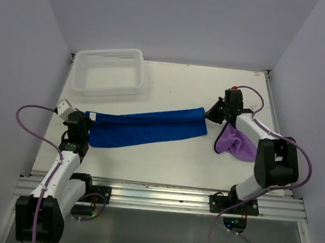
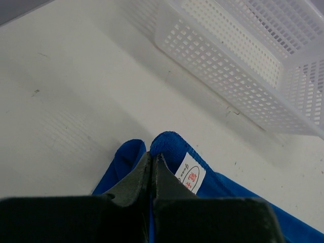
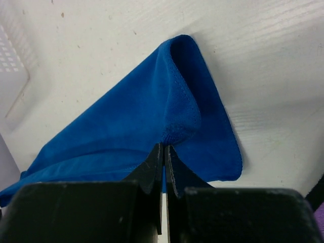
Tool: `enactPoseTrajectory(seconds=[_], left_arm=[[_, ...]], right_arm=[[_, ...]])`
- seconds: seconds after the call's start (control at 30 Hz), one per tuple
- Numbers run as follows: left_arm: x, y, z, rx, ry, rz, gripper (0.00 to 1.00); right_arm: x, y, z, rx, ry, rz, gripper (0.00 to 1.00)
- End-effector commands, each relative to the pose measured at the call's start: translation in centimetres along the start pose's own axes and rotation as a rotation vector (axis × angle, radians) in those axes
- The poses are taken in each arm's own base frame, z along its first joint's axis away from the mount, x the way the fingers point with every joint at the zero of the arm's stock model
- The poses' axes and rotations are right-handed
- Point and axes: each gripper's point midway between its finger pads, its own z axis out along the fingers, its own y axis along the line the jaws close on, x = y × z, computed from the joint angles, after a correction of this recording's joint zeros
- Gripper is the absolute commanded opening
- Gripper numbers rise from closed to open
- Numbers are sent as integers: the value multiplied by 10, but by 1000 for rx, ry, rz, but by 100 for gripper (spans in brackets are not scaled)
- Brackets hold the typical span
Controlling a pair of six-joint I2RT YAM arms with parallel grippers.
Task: Roll the towels
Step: Fold the towel
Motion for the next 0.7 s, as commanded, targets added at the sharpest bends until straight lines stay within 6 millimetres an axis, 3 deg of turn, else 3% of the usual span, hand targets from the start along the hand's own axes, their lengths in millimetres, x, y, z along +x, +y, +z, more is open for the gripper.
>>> enactPoseTrajectory(seconds=[0.0, 0.67], left_arm=[[0, 9, -2, -28, -10, -32, 0], [28, 25, -13, 1, 27, -12, 0]], right_arm=[[-10, 5, -11, -29, -55, -30, 0], [20, -28, -5, 27, -9, -35, 0]])
